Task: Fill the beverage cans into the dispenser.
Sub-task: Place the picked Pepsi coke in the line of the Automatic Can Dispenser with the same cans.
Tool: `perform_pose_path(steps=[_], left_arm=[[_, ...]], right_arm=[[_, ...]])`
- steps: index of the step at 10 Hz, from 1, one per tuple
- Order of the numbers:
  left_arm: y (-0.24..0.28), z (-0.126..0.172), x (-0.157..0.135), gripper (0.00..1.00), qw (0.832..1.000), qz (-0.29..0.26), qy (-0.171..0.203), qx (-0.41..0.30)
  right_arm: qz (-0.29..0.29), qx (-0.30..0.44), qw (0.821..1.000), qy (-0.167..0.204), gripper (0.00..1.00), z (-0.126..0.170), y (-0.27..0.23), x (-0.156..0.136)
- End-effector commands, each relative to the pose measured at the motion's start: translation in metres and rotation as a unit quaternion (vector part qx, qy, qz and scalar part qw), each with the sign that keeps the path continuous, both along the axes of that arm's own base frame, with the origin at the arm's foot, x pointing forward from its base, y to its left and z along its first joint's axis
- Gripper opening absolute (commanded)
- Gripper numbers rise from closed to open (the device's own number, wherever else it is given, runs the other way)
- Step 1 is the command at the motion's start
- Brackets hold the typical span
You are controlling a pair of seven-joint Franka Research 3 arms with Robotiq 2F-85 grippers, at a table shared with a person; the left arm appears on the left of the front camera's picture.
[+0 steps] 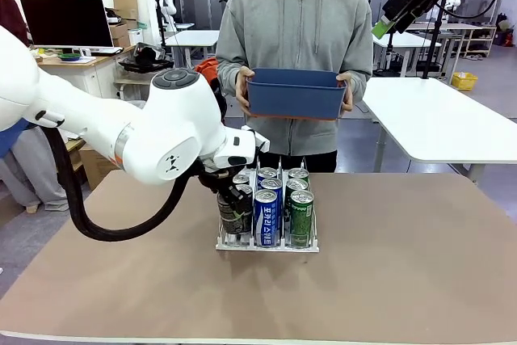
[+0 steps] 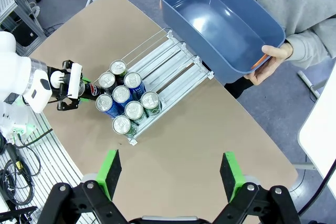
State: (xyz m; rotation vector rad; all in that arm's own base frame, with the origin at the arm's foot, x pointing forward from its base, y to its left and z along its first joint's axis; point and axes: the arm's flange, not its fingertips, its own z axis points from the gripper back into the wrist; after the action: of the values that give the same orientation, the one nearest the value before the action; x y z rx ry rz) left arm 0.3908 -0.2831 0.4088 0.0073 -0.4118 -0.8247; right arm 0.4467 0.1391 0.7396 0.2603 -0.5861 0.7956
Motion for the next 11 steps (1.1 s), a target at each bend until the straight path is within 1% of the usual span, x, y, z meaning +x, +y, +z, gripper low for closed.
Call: perform_pose_path(steps=[1, 4, 6, 9, 10, 11], left_arm=[[0.000, -0.004, 0.027, 0.58, 0.999, -0.001, -0.037, -0.014], [-0.003, -0.018, 0.042, 0.58, 1.000, 0.005, -0.024, -0.017], [-0.005, -0.026, 0.046, 0.58, 1.000, 0.004, -0.007, -0.019], [-0.007, -0.038, 0.044, 0.58, 0.999, -0.002, 0.026, -0.019], [-0.008, -0.040, 0.045, 0.58, 0.999, -0.009, 0.034, -0.019], [-0.007, -0.035, 0.041, 0.58, 0.999, -0.030, 0.035, -0.014]], right_arm=[[0.001, -0.001, 1.000, 0.004, 1.00, 0.000, -0.001, -0.001], [0.001, -0.001, 1.000, 0.004, 1.00, 0.000, -0.001, -0.001], [0.001, -0.001, 1.000, 0.004, 1.00, 0.000, -0.001, -0.001], [0.001, -0.001, 1.000, 0.004, 1.00, 0.000, -0.001, -0.001], [0.001, -0.001, 1.000, 0.004, 1.00, 0.000, -0.001, -0.001], [0.001, -0.001, 1.000, 0.004, 1.00, 0.000, -0.001, -0.001]])
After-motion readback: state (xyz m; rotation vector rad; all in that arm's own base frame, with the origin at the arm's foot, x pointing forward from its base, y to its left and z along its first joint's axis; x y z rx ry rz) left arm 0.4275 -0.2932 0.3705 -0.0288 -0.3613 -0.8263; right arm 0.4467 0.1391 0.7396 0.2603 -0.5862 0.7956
